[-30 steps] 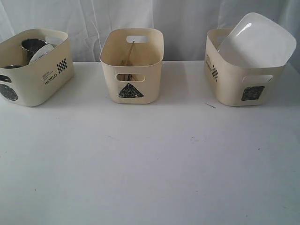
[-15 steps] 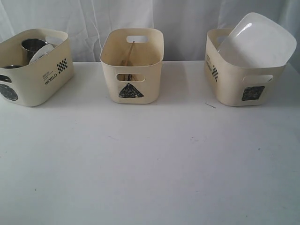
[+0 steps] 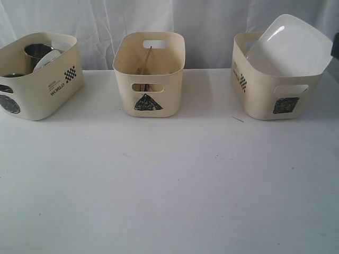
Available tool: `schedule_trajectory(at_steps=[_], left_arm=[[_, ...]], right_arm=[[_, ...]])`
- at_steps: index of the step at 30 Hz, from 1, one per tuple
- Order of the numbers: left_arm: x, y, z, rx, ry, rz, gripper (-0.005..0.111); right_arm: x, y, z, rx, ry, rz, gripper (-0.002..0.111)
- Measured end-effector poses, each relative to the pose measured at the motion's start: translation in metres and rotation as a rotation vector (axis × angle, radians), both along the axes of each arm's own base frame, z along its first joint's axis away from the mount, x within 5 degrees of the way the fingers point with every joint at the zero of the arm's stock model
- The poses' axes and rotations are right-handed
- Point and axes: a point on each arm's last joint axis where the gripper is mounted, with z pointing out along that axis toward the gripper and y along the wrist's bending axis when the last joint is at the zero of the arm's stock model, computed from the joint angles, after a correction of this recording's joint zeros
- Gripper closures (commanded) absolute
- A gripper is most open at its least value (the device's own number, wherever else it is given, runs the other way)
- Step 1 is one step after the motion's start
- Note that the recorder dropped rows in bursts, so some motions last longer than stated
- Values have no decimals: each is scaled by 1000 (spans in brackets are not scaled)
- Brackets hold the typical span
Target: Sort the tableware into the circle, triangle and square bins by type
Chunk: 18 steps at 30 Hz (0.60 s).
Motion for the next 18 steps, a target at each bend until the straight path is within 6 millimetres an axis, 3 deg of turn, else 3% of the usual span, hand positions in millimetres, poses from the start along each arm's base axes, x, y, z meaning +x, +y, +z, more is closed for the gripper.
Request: schedule_trajectory(at_steps=[6, 10, 18], left_arm=[[0, 0, 0, 0, 0, 0, 107], [0, 0, 0, 0, 0, 0, 107], [0, 0, 0, 0, 0, 0, 107]], right_arm=[[-7, -1, 2, -16, -27, -4, 108], [-23, -7, -12, -39, -53, -51, 108], [-68, -17, -111, 27, 27, -146, 108]])
